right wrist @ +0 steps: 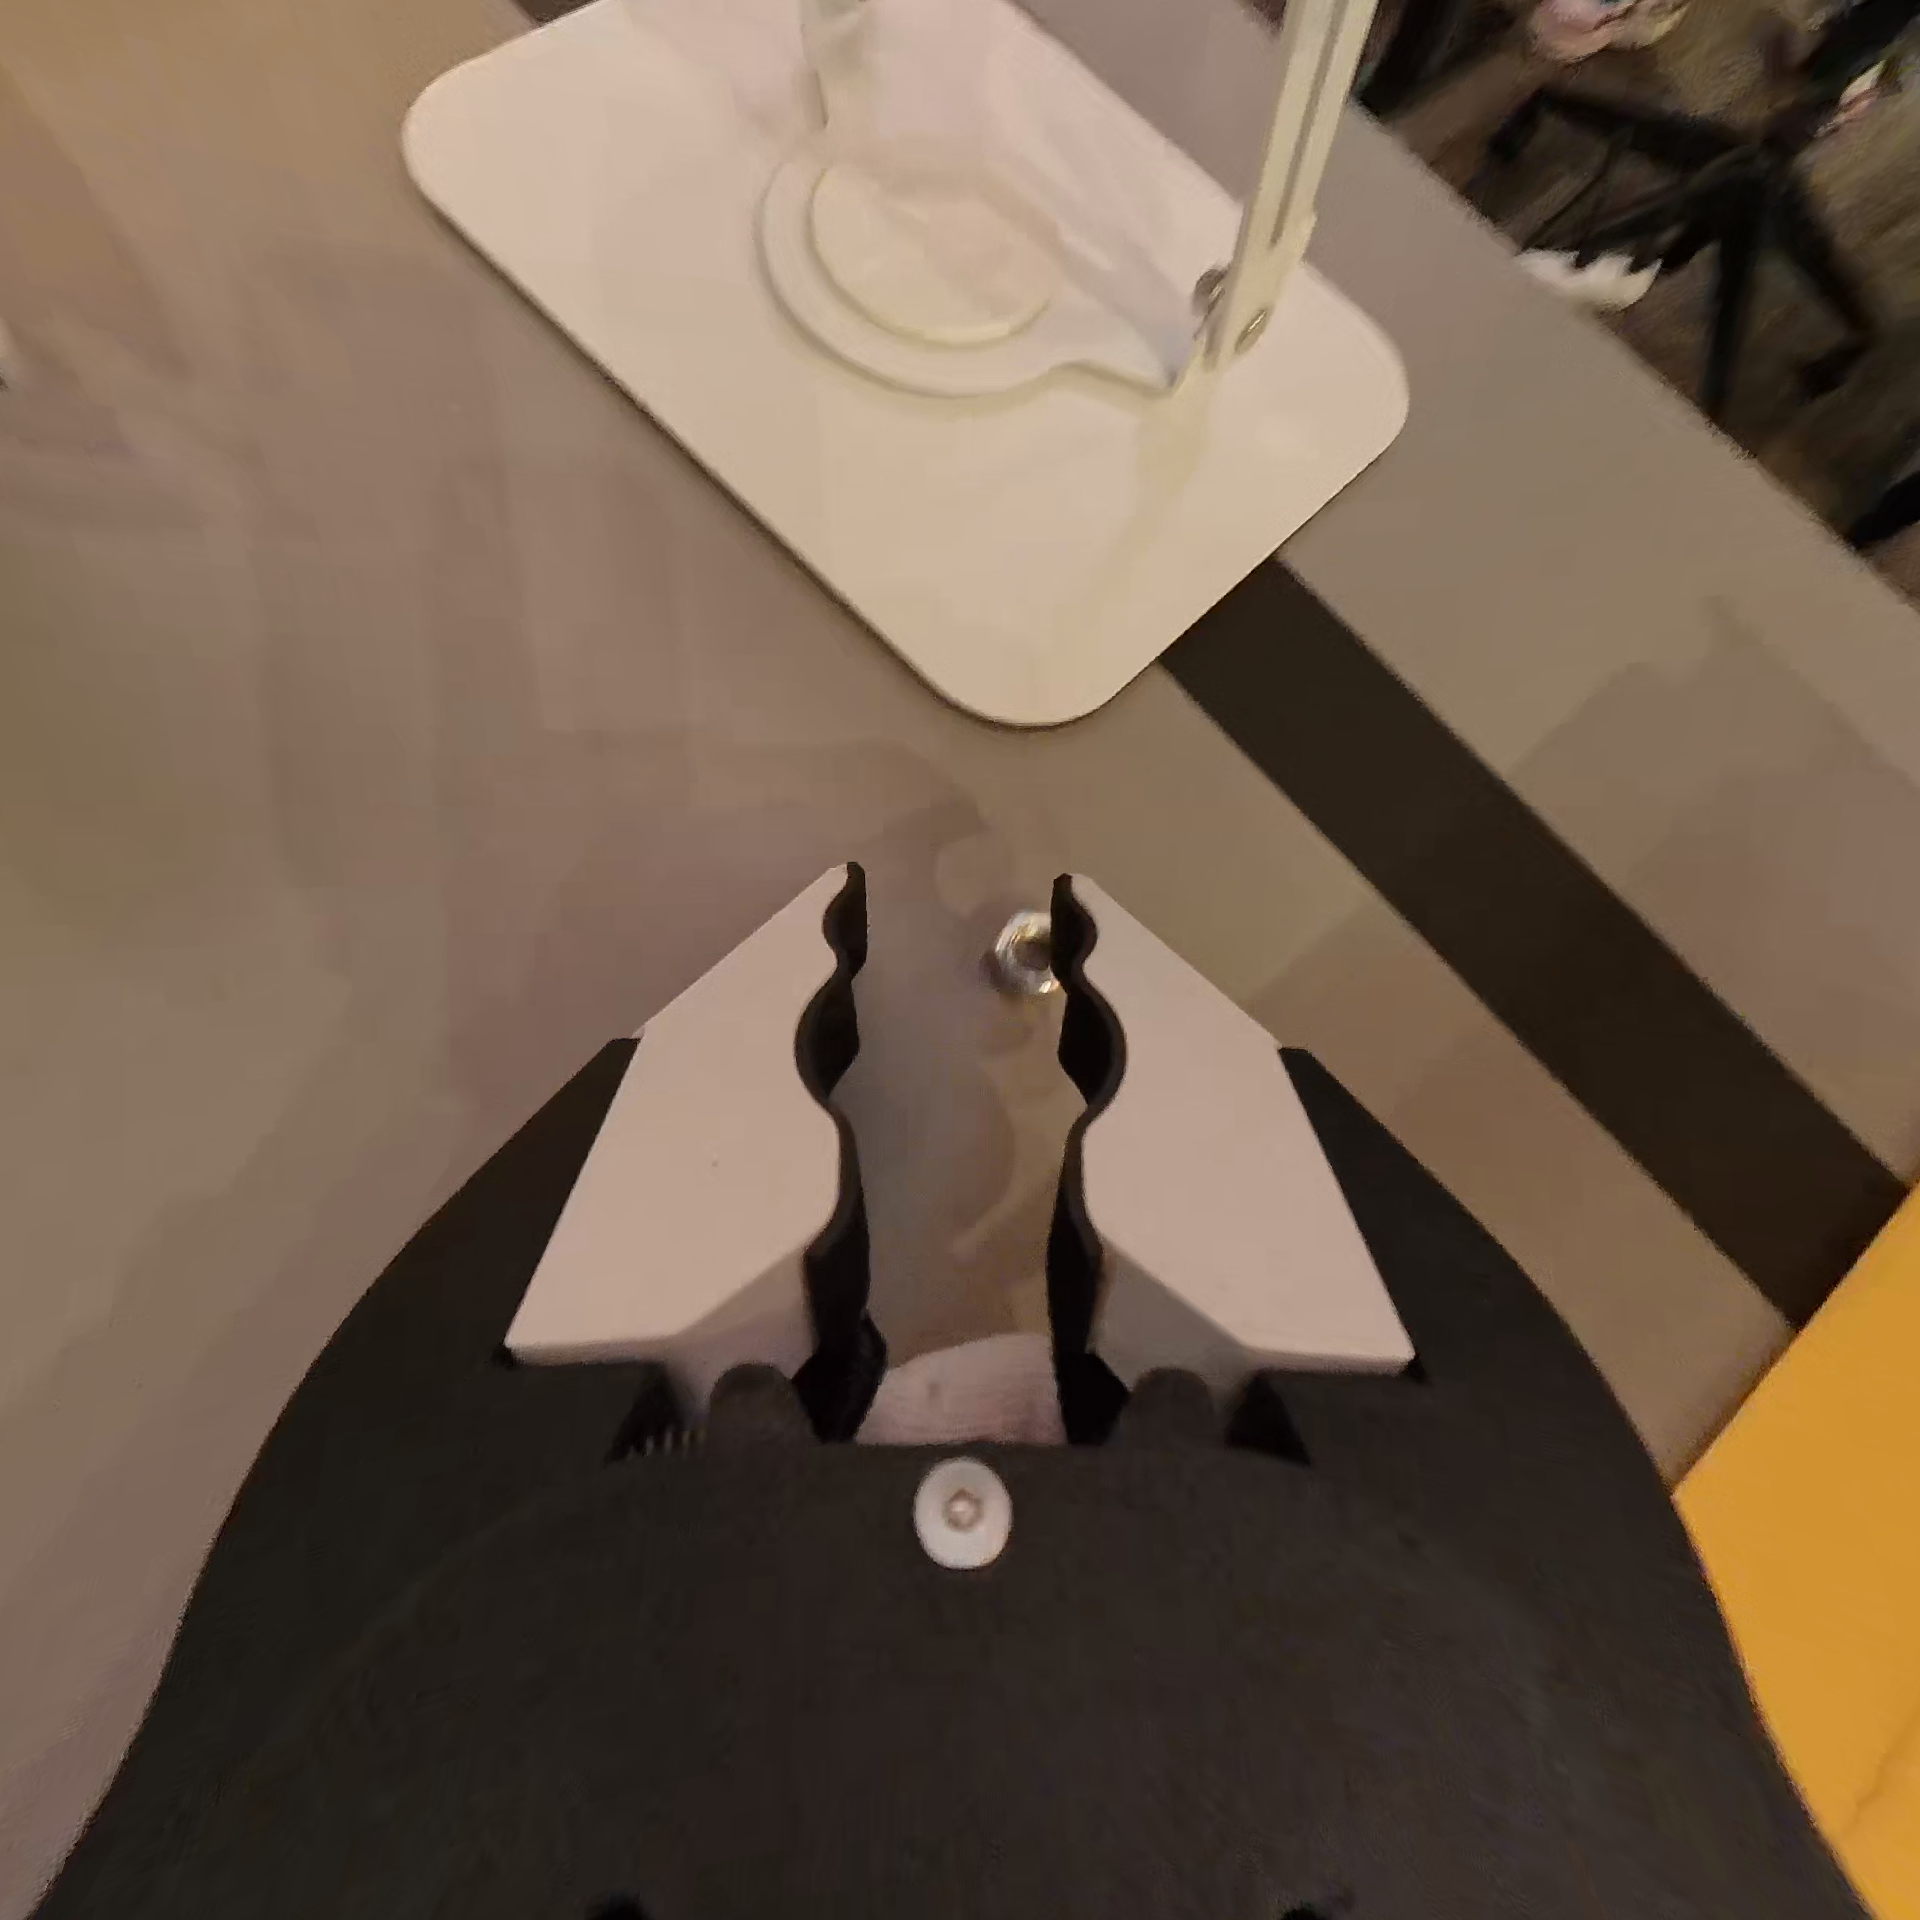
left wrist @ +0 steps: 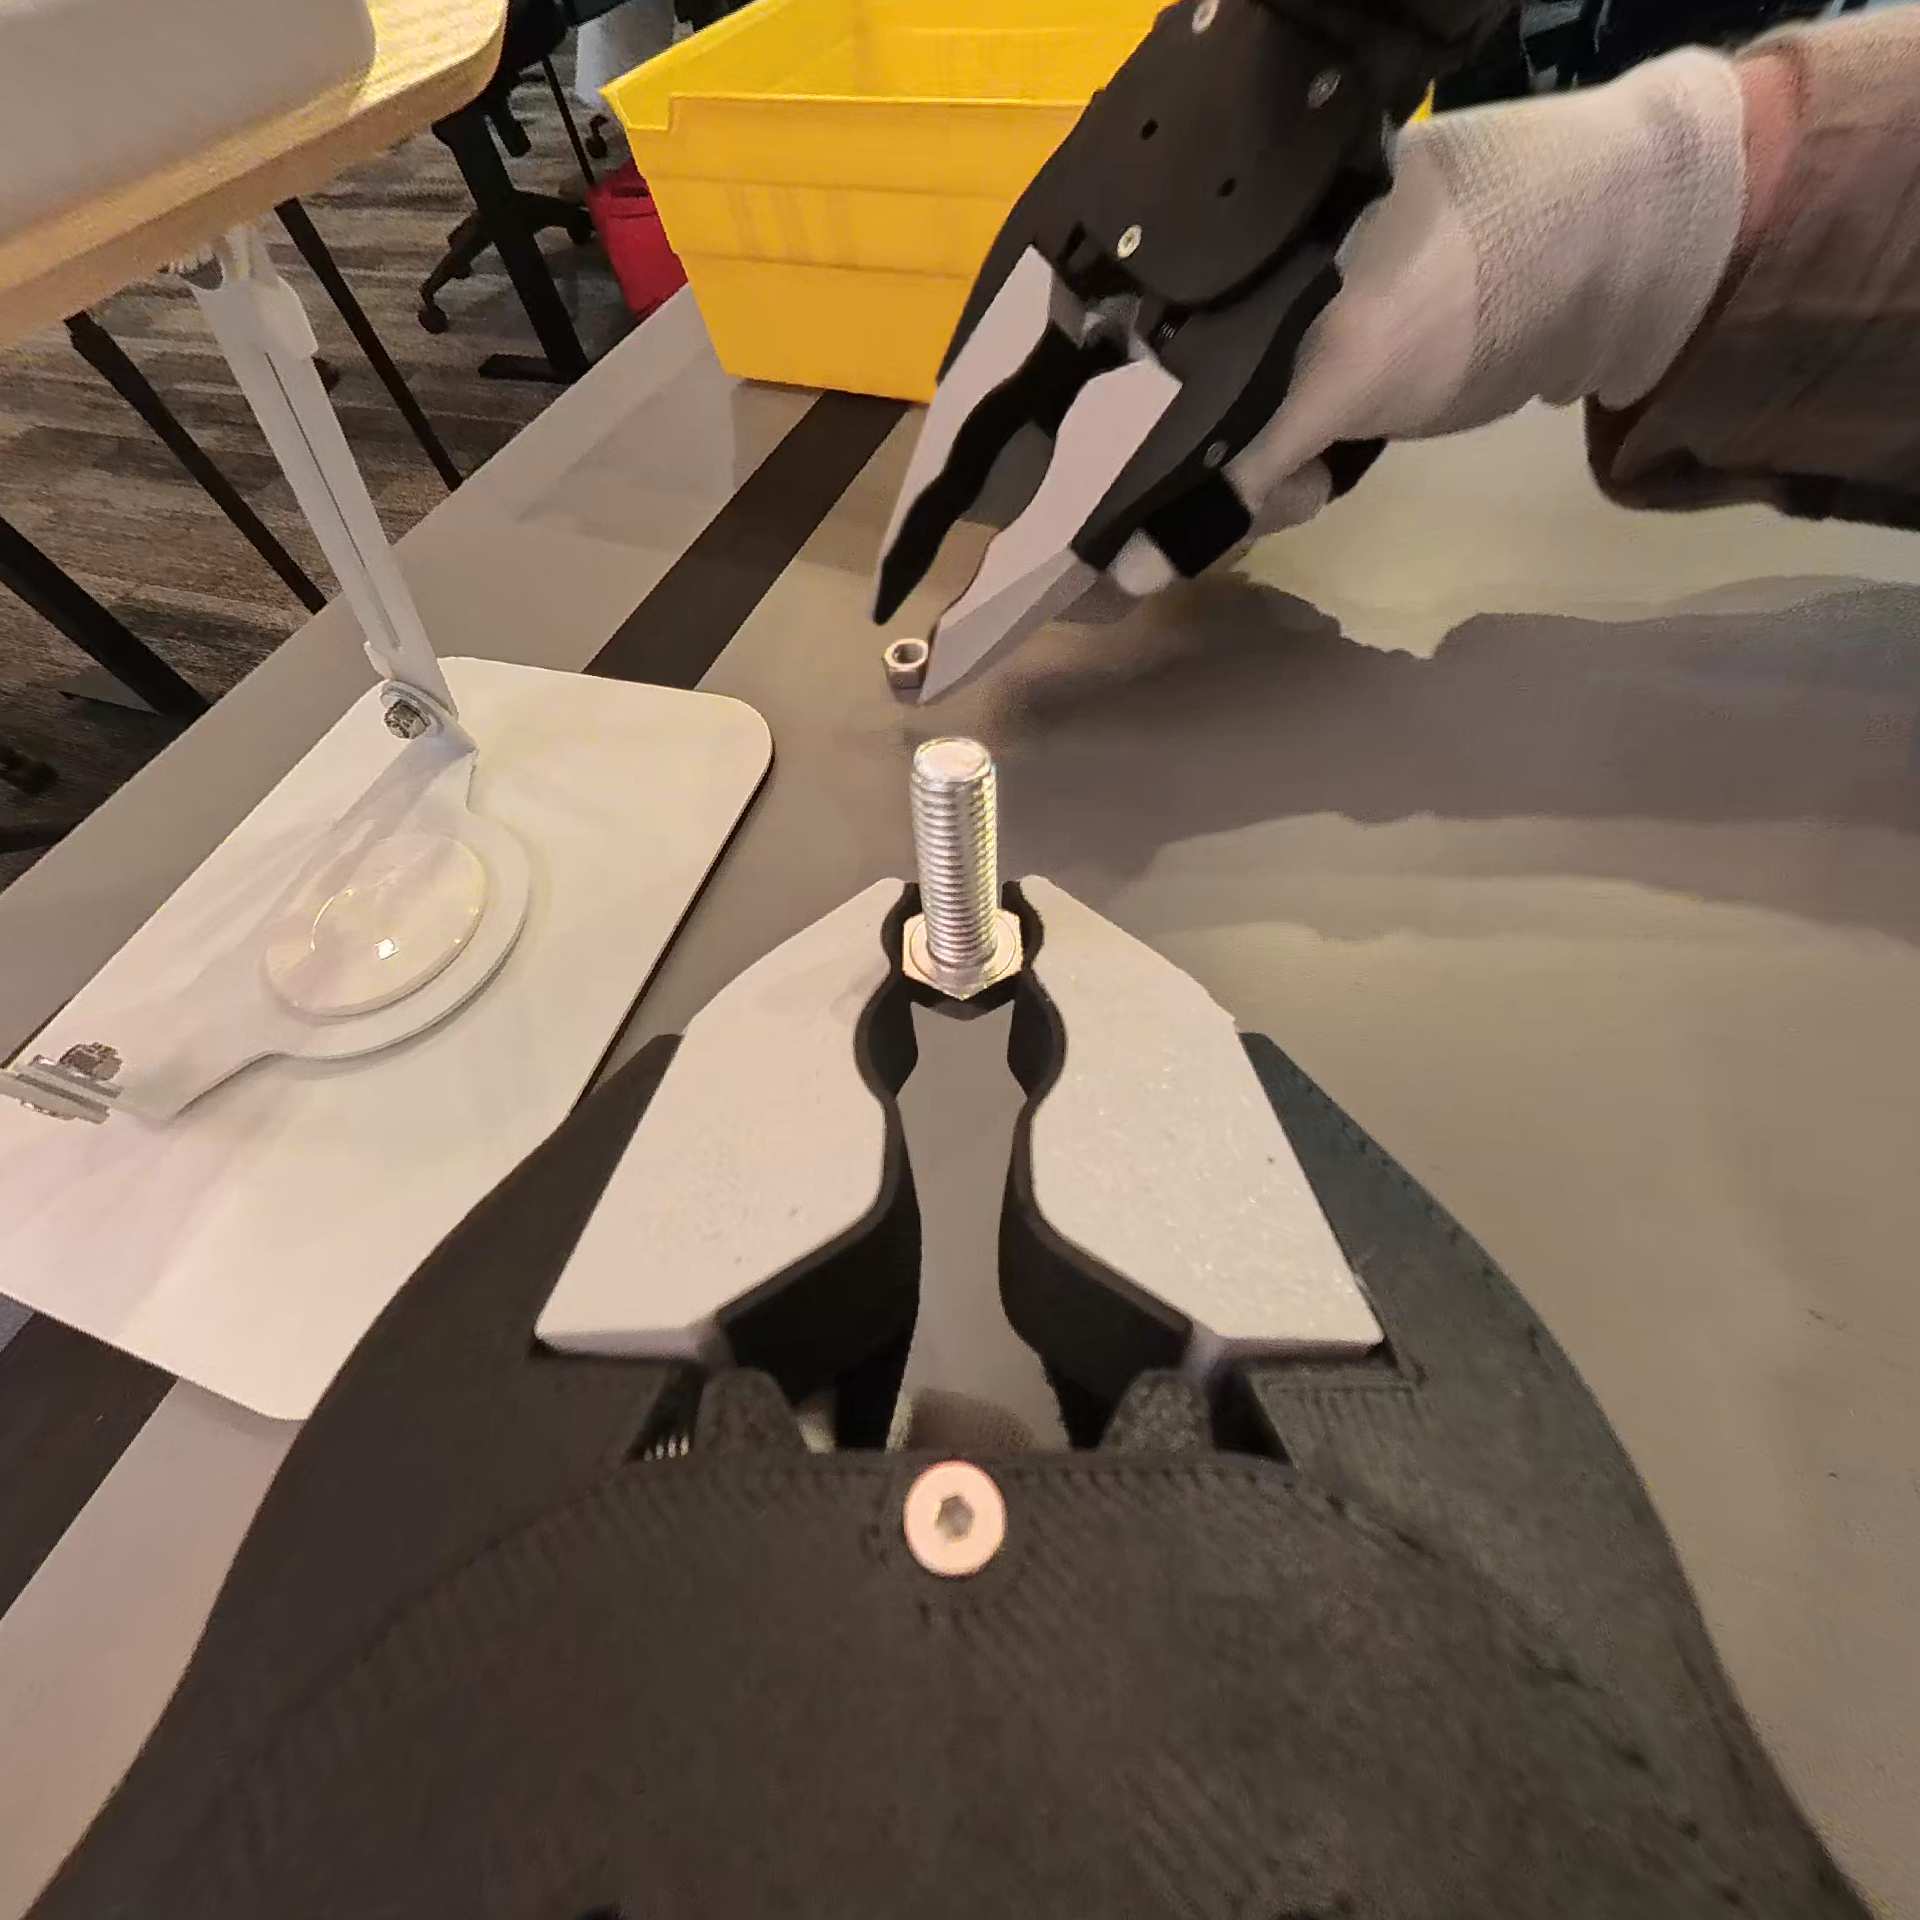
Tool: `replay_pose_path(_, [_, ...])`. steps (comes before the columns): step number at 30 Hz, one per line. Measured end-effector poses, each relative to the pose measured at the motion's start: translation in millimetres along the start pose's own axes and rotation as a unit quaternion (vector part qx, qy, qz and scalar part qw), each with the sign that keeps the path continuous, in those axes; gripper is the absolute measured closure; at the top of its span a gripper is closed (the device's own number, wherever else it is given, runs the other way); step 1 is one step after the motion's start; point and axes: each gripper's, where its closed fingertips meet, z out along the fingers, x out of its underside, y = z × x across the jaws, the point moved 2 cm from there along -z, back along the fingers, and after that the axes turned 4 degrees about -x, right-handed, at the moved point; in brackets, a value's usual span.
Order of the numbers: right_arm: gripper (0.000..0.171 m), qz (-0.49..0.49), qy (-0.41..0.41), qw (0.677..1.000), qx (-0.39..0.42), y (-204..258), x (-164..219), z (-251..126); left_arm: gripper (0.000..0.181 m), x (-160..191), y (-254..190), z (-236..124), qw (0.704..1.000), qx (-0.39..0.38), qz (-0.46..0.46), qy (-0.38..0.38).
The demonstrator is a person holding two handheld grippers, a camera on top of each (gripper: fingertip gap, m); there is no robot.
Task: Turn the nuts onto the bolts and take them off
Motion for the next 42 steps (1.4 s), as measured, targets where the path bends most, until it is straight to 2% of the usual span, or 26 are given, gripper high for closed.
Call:
replay_pose_path(5, [0.126, -0.018, 0.054, 0.998, 0.028, -7.4, 17.8, -7.6, 0.167, -0.1, -2.5, 0.9, 1.0, 0.004, 0.003, 0.001])
replay_pose_path(9, [0.135, -0.002, 0.054, 0.998, 0.025, -12.6, 16.7, 5.7, 0.167, 0.6, -2.6, 0.2, 1.0, 0.006, 0.003, 0.003])
replay_pose_path(12, [0.154, 0.036, 0.048, 0.998, 0.015, -18.7, 15.8, 11.4, 0.167, 0.9, -1.4, -1.5, 1.0, 0.007, 0.002, 0.002])
replay_pose_path(18, [0.157, 0.039, 0.019, 0.999, -0.029, 2.6, 8.4, 2.5, 0.167, 2.0, 2.7, -4.5, 1.0, 0.002, -0.003, 0.001])
replay_pose_path(24, [0.159, -0.083, -0.055, 0.984, -0.149, 76.0, -52.1, -46.0, 0.167, 2.9, -12.6, -0.1, 0.999, 0.037, 0.01, 0.01])
replay_pose_path(29, [0.16, -0.211, -0.104, 0.945, -0.226, 129.9, -93.0, -80.7, 0.167, -6.5, -34.9, -2.1, 0.995, 0.094, 0.023, -0.013])
replay_pose_path(34, [0.16, -0.305, -0.088, 0.911, -0.262, 153.7, -95.7, -93.4, 0.167, -12.2, -54.4, -4.5, 0.989, 0.142, 0.04, -0.019])
replay_pose_path(42, [0.16, -0.356, -0.05, 0.885, -0.296, 161.4, -84.6, -102.2, 0.167, -20.6, -73.8, -6.6, 0.981, 0.181, 0.058, -0.024])
